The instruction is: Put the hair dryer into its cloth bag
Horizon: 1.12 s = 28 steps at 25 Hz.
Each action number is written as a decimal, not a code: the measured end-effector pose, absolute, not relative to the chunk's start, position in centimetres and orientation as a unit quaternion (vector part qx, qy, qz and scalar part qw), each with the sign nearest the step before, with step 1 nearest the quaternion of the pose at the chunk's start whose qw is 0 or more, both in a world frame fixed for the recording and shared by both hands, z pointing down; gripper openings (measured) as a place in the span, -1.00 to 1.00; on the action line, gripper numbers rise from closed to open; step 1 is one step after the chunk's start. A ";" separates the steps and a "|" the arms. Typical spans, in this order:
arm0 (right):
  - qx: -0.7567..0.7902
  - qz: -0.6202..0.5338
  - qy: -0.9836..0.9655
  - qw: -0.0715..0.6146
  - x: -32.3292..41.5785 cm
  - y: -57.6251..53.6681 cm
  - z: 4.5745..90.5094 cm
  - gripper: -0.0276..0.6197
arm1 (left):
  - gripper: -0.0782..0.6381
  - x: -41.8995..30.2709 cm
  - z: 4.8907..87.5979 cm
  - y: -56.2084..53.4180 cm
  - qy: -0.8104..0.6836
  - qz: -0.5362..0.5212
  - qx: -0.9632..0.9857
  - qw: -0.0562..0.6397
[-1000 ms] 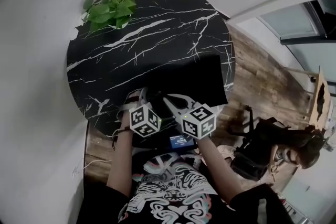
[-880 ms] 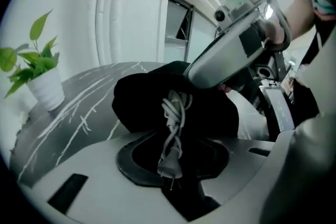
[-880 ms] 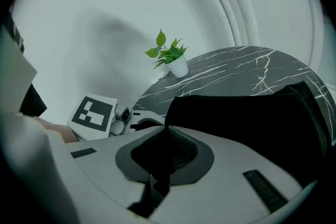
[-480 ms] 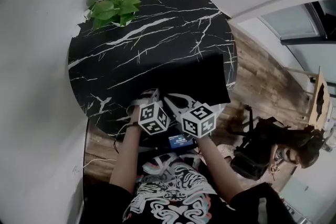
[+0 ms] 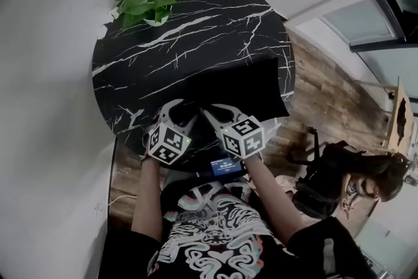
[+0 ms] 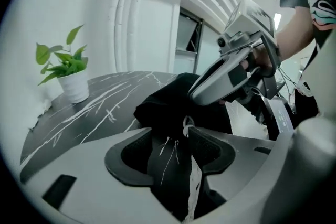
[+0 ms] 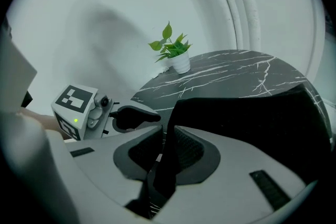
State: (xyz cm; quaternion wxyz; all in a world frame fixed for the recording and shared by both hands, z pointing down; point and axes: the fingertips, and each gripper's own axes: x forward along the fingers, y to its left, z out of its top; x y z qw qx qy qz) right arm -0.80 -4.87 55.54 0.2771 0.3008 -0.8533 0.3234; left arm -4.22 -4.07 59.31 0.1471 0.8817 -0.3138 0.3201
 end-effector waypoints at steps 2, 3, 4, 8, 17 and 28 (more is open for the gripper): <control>0.311 0.314 -0.856 0.268 -0.1 -4.4 54.3 -0.82 | -0.21 -5.8 58.2 -3.6 -0.348 0.307 0.871 0.159; 0.316 0.310 -0.857 0.263 0.3 -4.1 53.7 -0.81 | -0.26 -6.6 57.3 -3.5 -0.367 0.296 0.867 0.163; 0.322 0.308 -0.858 0.256 0.6 -3.8 53.1 -0.80 | -0.40 -7.3 56.1 -3.4 -0.386 0.281 0.864 0.162; 0.365 0.295 -0.860 0.200 1.6 -2.6 50.1 -0.80 | -0.74 -8.6 51.3 -3.1 -0.436 0.217 0.859 0.157; 0.424 0.183 -0.876 0.141 4.8 -1.3 43.5 -0.84 | -0.74 -7.1 42.6 -2.2 -0.485 0.128 0.856 0.123; 0.458 0.142 -0.869 0.120 11.2 2.2 40.5 -0.86 | -0.74 -4.1 42.1 2.0 -0.579 0.134 0.798 0.106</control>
